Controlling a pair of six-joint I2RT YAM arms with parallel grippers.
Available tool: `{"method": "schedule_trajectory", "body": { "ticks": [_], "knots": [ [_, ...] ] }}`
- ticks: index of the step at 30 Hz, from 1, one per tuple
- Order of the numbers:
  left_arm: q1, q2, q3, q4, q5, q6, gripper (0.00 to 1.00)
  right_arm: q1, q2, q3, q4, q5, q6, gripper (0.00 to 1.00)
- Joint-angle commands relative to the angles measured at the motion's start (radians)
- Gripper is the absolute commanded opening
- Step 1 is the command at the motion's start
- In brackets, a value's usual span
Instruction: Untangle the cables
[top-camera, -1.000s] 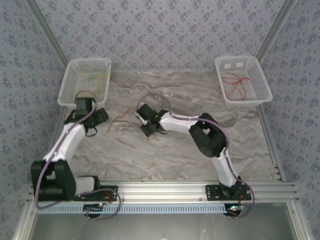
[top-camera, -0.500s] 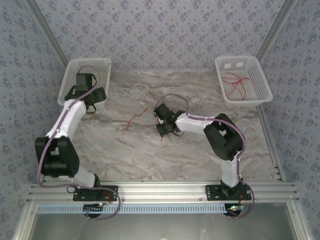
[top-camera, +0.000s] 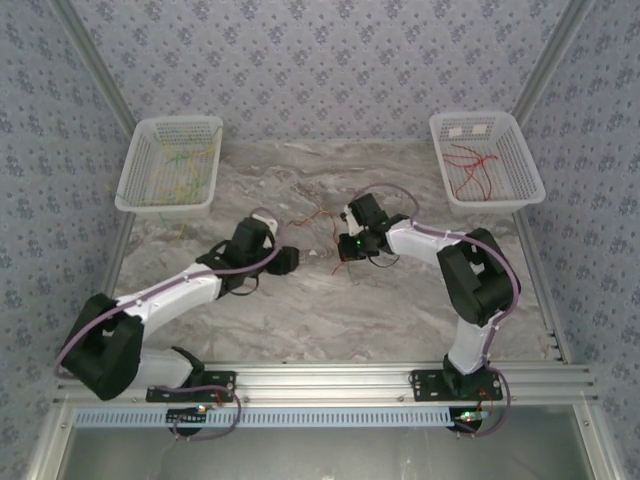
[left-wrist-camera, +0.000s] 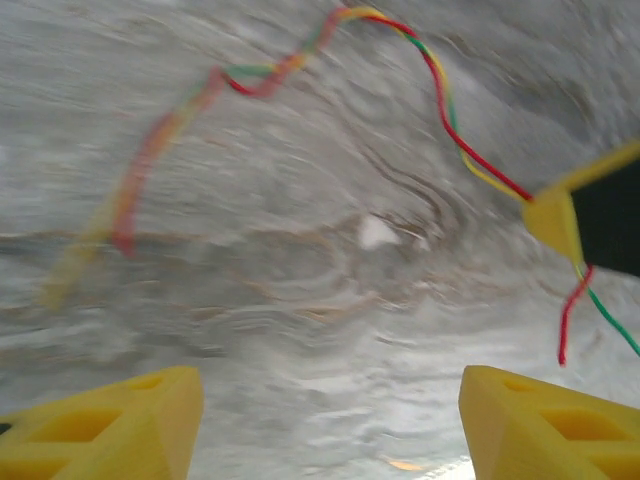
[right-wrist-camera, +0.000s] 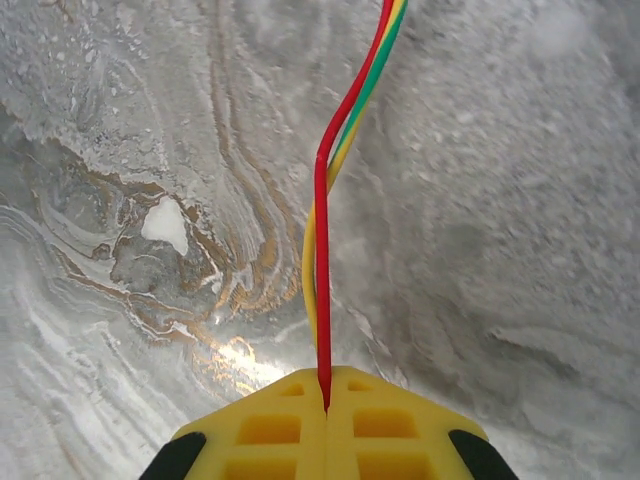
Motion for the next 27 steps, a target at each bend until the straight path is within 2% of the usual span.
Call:
{"method": "schedule_trajectory", "body": {
  "ticks": [1, 6, 9, 12, 14, 15, 16, 18, 19, 20, 22, 27],
  "knots": [
    [-0.054, 0.059, 0.023, 0.251, 0.119, 0.029, 0.73, -0.007, -0.061, -0.023, 0.058, -0.172, 0.107, 0.00],
    [-0.077, 0.183, 0.036, 0.389, 0.246, 0.049, 0.76, -0.013, -0.085, -0.037, 0.087, -0.225, 0.179, 0.00],
    [-0.098, 0.233, 0.039, 0.451, 0.269, 0.062, 0.80, -0.016, -0.083, -0.043, 0.104, -0.243, 0.227, 0.00],
    [-0.120, 0.272, 0.063, 0.464, 0.338, 0.073, 0.86, -0.019, -0.084, -0.052, 0.116, -0.219, 0.292, 0.00],
    [-0.158, 0.276, 0.053, 0.486, 0.322, 0.115, 0.86, -0.016, -0.079, -0.049, 0.128, -0.223, 0.312, 0.00],
    [-0.176, 0.285, 0.055, 0.475, 0.296, 0.135, 0.81, -0.012, -0.080, -0.044, 0.132, -0.225, 0.316, 0.00],
    [-0.181, 0.295, 0.063, 0.452, 0.268, 0.141, 0.66, -0.009, -0.083, -0.042, 0.132, -0.223, 0.317, 0.00],
    [-0.175, 0.305, 0.059, 0.445, 0.230, 0.116, 0.26, 0.000, -0.099, -0.041, 0.129, -0.205, 0.314, 0.00],
    [-0.174, 0.298, 0.044, 0.455, 0.199, 0.104, 0.11, 0.000, -0.105, -0.040, 0.120, -0.194, 0.311, 0.00],
    [-0.171, 0.286, 0.029, 0.459, 0.168, 0.096, 0.05, -0.002, -0.109, -0.041, 0.110, -0.183, 0.309, 0.00],
    [-0.166, 0.250, -0.006, 0.477, 0.127, 0.099, 0.01, -0.017, -0.118, -0.049, 0.100, -0.182, 0.303, 0.00],
    [-0.143, 0.168, -0.026, 0.412, 0.064, 0.132, 0.00, -0.019, -0.125, -0.050, 0.029, -0.130, 0.240, 0.00]
  ]
}}
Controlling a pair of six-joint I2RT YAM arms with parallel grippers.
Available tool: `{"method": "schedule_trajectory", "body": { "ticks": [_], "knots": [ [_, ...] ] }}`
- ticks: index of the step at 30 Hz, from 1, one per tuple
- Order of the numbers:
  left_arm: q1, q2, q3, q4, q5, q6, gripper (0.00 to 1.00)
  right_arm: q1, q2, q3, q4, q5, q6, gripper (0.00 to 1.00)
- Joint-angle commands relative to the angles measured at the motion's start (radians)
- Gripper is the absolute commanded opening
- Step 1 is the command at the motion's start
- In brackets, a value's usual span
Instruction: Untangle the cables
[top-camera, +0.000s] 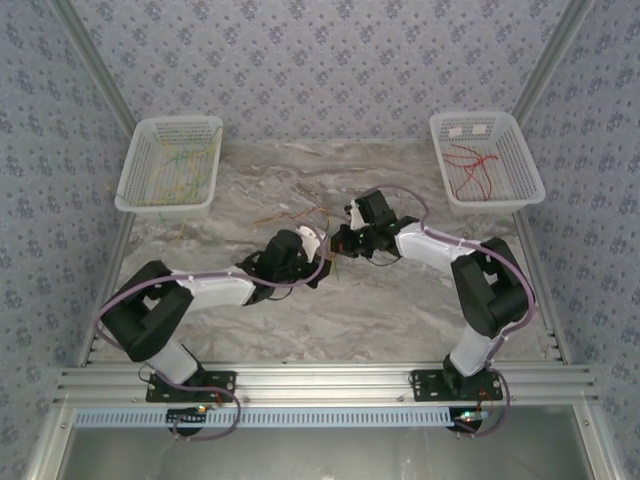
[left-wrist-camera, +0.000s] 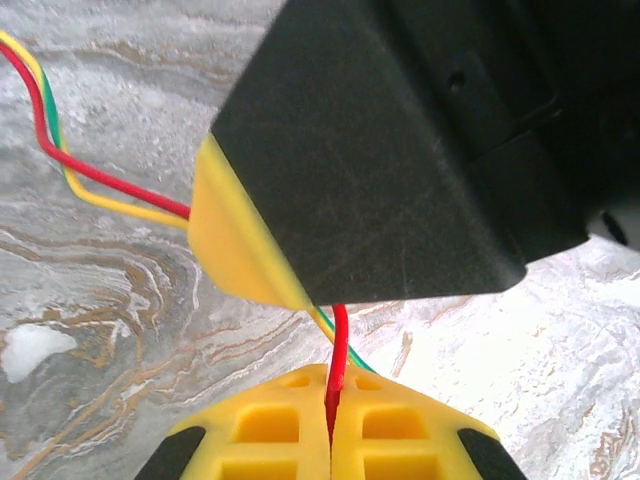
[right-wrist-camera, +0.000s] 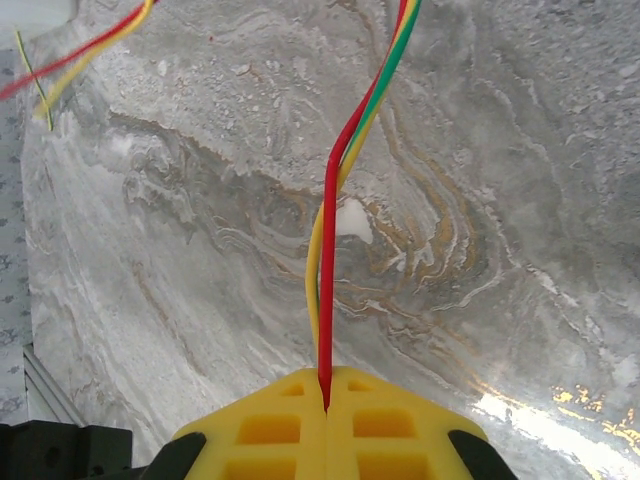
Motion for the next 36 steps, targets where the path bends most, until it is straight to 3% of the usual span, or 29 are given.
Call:
{"method": "schedule_trajectory", "body": {
  "ticks": [1, 8, 9, 13, 18, 26, 30, 34, 36],
  "knots": [
    [0.026, -0.076, -0.018, -0.026, -0.073, 0.034, 0.00, -0.013, -0.031, -0.011, -0.074, 0.063, -0.050, 0.00],
    [0.047, -0.138, -0.043, -0.061, -0.129, 0.067, 0.00, -0.017, -0.075, -0.056, -0.050, 0.118, -0.040, 0.00],
    [0.053, -0.151, -0.052, -0.059, -0.131, 0.065, 0.00, -0.016, -0.073, -0.052, -0.060, 0.120, -0.046, 0.05],
    [0.069, -0.180, -0.045, -0.116, -0.093, 0.106, 0.00, -0.017, -0.096, -0.058, -0.091, 0.164, -0.095, 0.54],
    [0.070, -0.204, -0.033, -0.187, 0.002, 0.197, 0.00, -0.024, -0.191, -0.099, -0.095, 0.222, -0.186, 0.54],
    [0.076, -0.292, -0.043, -0.284, 0.263, 0.420, 0.00, 0.009, -0.428, -0.241, -0.002, 0.259, -0.586, 0.53],
    [0.088, -0.326, -0.054, -0.291, 0.327, 0.471, 0.00, 0.006, -0.506, -0.319, 0.105, 0.151, -0.669, 0.57],
    [0.096, -0.338, -0.065, -0.271, 0.393, 0.491, 0.00, 0.099, -0.507, -0.337, 0.125, 0.151, -0.828, 0.65],
    [0.096, -0.328, -0.050, -0.293, 0.398, 0.501, 0.00, 0.169, -0.505, -0.351, 0.165, 0.240, -0.903, 0.67]
  ]
}}
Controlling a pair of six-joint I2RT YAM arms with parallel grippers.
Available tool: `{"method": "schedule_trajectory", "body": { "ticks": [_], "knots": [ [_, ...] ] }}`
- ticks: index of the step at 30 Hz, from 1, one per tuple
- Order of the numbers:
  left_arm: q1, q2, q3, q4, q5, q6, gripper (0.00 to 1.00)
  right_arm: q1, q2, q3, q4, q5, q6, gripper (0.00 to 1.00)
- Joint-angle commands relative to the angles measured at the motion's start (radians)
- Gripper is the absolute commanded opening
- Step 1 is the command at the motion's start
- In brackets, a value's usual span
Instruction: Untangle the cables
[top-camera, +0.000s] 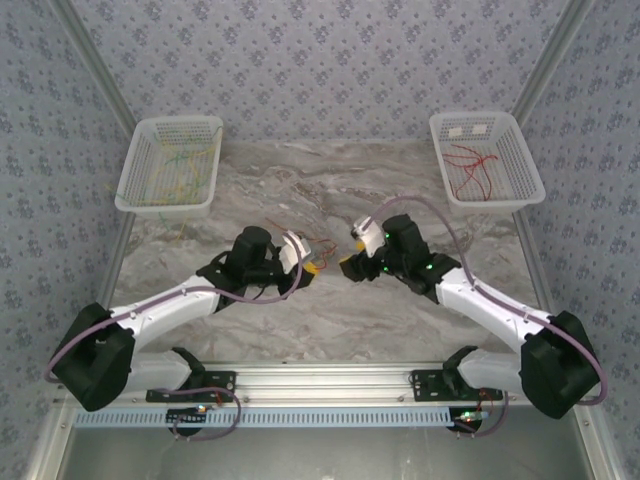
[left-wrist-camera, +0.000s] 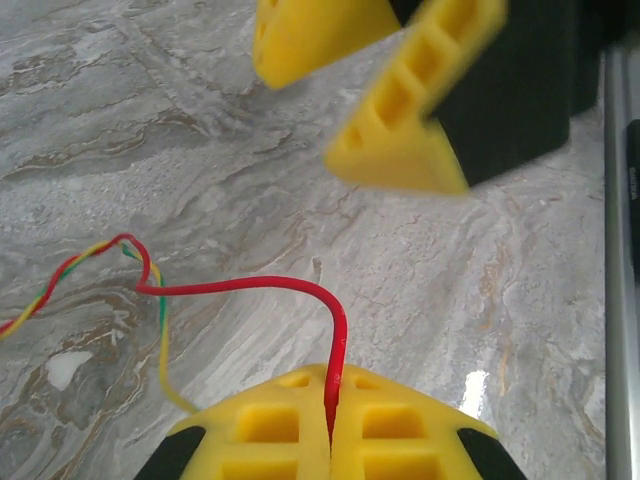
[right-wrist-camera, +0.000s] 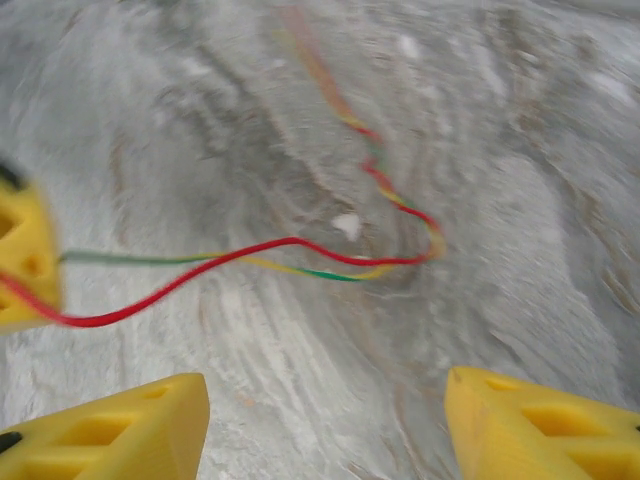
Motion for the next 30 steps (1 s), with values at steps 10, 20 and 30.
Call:
{"method": "schedule_trajectory", "body": {
  "ticks": [10, 20, 30],
  "knots": [
    [0.005, 0.007, 0.037, -0.044, 0.106, 0.054, 0.00, 0.127, 0.116, 0.055, 0.084, -0.075, -0.259, 0.69],
    [0.005, -0.027, 0.024, -0.042, 0.075, 0.056, 0.00, 0.147, 0.132, 0.093, 0.028, -0.097, -0.270, 0.69],
    [0.009, -0.033, 0.018, -0.024, 0.079, 0.046, 0.00, 0.157, -0.027, -0.022, 0.031, -0.094, -0.228, 0.74]
  ]
}}
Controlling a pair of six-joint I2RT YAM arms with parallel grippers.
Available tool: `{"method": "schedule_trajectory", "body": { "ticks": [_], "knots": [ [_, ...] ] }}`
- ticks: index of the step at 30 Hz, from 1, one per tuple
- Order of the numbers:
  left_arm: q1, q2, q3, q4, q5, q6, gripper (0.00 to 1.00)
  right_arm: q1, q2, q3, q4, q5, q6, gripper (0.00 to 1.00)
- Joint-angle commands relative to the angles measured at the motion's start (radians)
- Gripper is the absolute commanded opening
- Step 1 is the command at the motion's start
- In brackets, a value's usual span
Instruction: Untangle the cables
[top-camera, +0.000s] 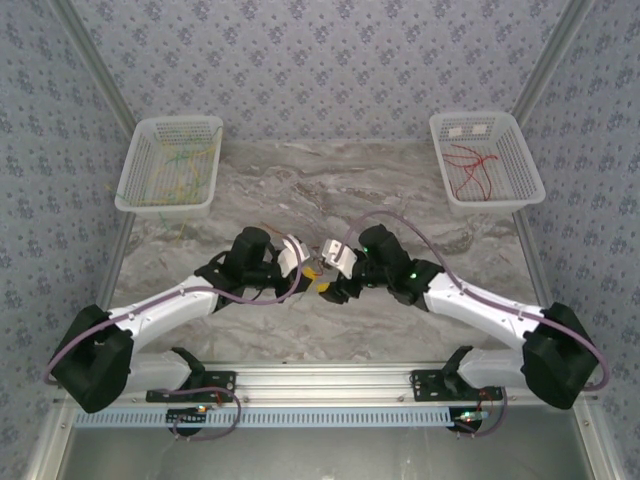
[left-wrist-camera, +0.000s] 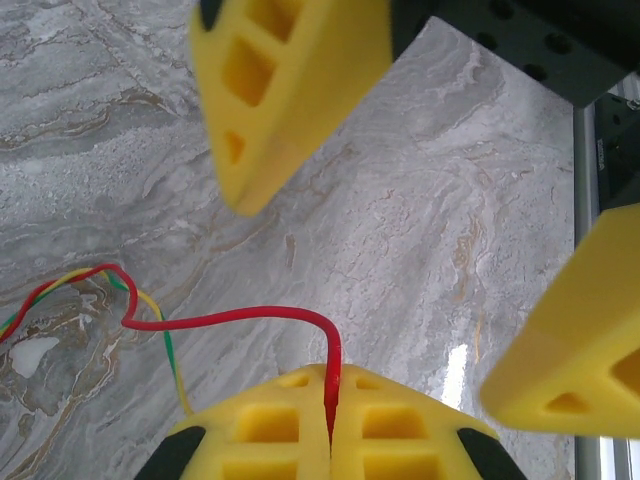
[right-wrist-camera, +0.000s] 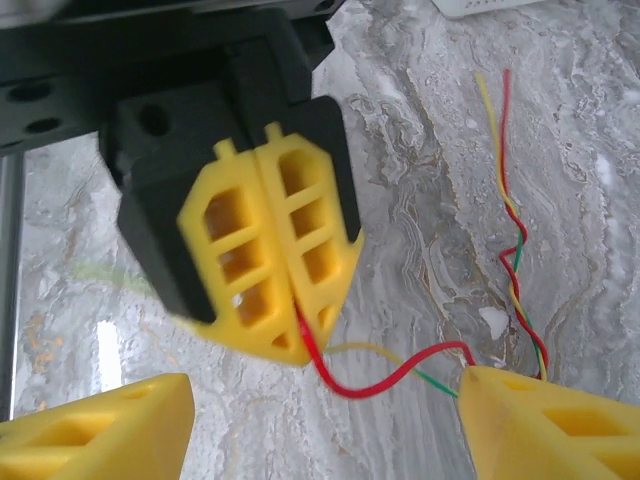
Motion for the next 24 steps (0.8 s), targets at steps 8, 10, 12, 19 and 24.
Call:
{"method": "schedule_trajectory", "body": {
  "ticks": [8, 10, 12, 19, 24],
  "knots": [
    [-0.004, -0.036, 0.050, 0.009, 0.066, 0.001, 0.00, 0.004, -0.027, -0.064, 0.087, -0.041, -0.008, 0.77],
    [-0.004, -0.047, 0.047, 0.027, 0.078, -0.007, 0.00, 0.006, -0.009, -0.063, 0.118, -0.032, -0.012, 0.77],
    [-0.006, -0.048, 0.056, 0.019, 0.095, -0.008, 0.00, 0.008, 0.014, -0.077, 0.177, -0.018, -0.017, 0.77],
    [-0.029, -0.050, 0.091, -0.032, 0.139, 0.001, 0.00, -0.003, 0.121, -0.060, 0.291, 0.042, -0.065, 0.69],
    [-0.042, -0.050, 0.101, -0.035, 0.134, 0.001, 0.00, -0.010, 0.151, -0.037, 0.290, 0.049, -0.082, 0.28]
  ]
}}
